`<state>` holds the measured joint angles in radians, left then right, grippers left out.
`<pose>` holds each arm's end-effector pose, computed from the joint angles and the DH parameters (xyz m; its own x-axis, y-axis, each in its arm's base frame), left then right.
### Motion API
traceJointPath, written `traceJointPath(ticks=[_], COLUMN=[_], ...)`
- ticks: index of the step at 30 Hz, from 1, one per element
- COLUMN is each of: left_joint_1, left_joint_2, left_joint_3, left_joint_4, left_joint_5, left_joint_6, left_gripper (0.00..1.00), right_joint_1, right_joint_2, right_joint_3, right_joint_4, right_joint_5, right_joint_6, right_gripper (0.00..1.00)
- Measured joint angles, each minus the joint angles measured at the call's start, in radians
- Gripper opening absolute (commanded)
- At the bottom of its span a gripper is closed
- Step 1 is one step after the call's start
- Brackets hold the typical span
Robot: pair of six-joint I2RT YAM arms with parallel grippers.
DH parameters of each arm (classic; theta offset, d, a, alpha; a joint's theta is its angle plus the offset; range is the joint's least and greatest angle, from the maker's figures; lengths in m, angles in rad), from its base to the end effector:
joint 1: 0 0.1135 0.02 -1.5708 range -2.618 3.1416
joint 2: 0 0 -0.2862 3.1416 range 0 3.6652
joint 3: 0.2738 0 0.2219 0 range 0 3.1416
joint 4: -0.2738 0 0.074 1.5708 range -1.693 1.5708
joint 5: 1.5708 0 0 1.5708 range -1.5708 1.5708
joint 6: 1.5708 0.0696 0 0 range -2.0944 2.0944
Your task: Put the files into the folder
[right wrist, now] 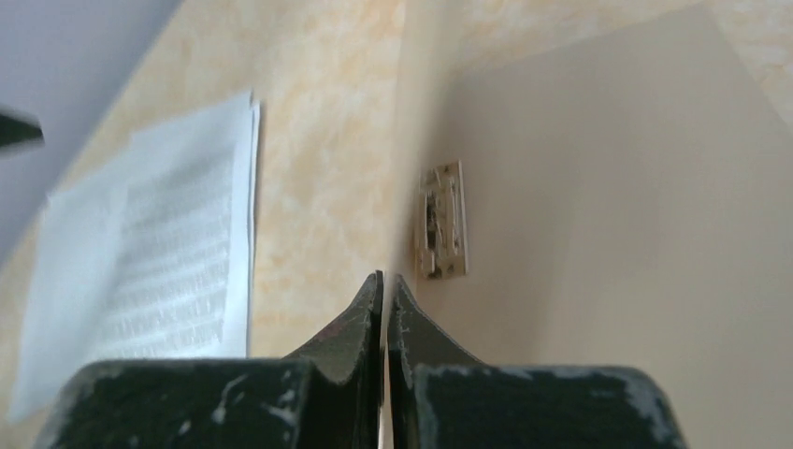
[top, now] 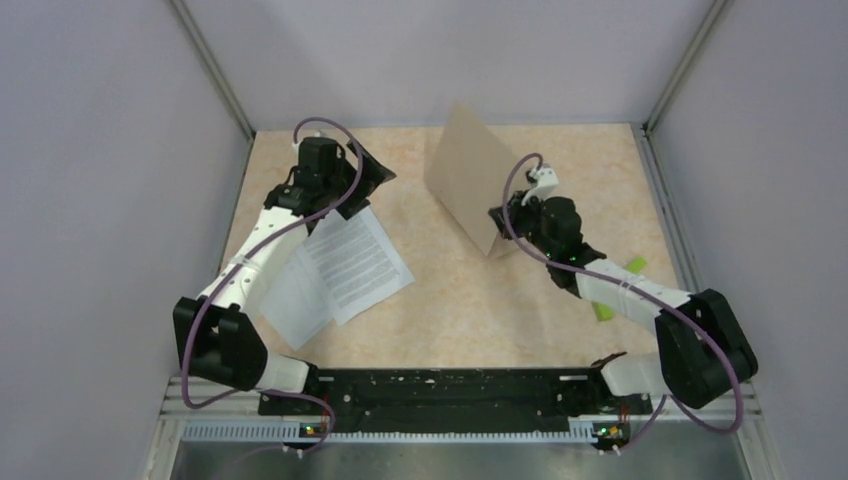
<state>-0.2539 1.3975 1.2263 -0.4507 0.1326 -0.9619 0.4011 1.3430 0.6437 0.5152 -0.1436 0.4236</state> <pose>0.2954 -0.0862 0.3348 -0.6121 -0.6812 -0.4017 -0.2606 0.6534 -0.7108 0.2704 0.1255 0.2746 -0.3657 0.2868 -0.8854 -0.4011 0.8099 0.4280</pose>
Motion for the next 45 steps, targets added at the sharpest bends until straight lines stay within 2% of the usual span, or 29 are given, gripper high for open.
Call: traceJointPath(ticks=[6, 12, 23, 29, 34, 36, 37, 42, 45], left_joint_1=[-0.028, -0.050, -0.085, -0.112, -0.118, -0.118, -0.118, -0.116, -0.111], left_joint_2=[0.041, 0.074, 0.104, 0.192, 0.248, 0.271, 0.282, 0.320, 0.330], left_joint_3=[0.045, 0.090, 0.243, 0.299, 0.299, 0.307, 0.314, 0.338, 0.346], left_joint_4=[-0.018, -0.053, -0.077, -0.087, -0.100, -0.105, -0.106, -0.109, -0.111], left_joint_5=[-0.017, -0.041, -0.110, -0.159, -0.190, -0.197, -0.199, -0.200, -0.185], left_joint_6=[0.014, -0.013, -0.058, -0.057, -0.049, -0.034, -0.027, 0.018, 0.045], left_gripper=[0.97, 0.99, 0.97, 0.88, 0.69, 0.63, 0.56, 0.33, 0.21], right_joint_1=[0.242, 0.422, 0.587, 0.608, 0.618, 0.621, 0.623, 0.645, 0.676], right_joint_2=[-0.041, -0.031, 0.084, 0.106, 0.108, 0.108, 0.108, 0.107, 0.090], right_joint_3=[0.000, 0.041, 0.116, 0.125, 0.134, 0.138, 0.140, 0.144, 0.144], right_joint_4=[-0.190, -0.261, -0.309, -0.315, -0.323, -0.327, -0.329, -0.341, -0.372], right_joint_5=[0.230, 0.425, 0.589, 0.623, 0.653, 0.660, 0.662, 0.665, 0.658], right_joint_6=[-0.209, -0.337, -0.450, -0.467, -0.476, -0.477, -0.477, -0.481, -0.479], right_gripper=[0.00, 0.00, 0.00, 0.00, 0.01, 0.06, 0.09, 0.55, 0.69])
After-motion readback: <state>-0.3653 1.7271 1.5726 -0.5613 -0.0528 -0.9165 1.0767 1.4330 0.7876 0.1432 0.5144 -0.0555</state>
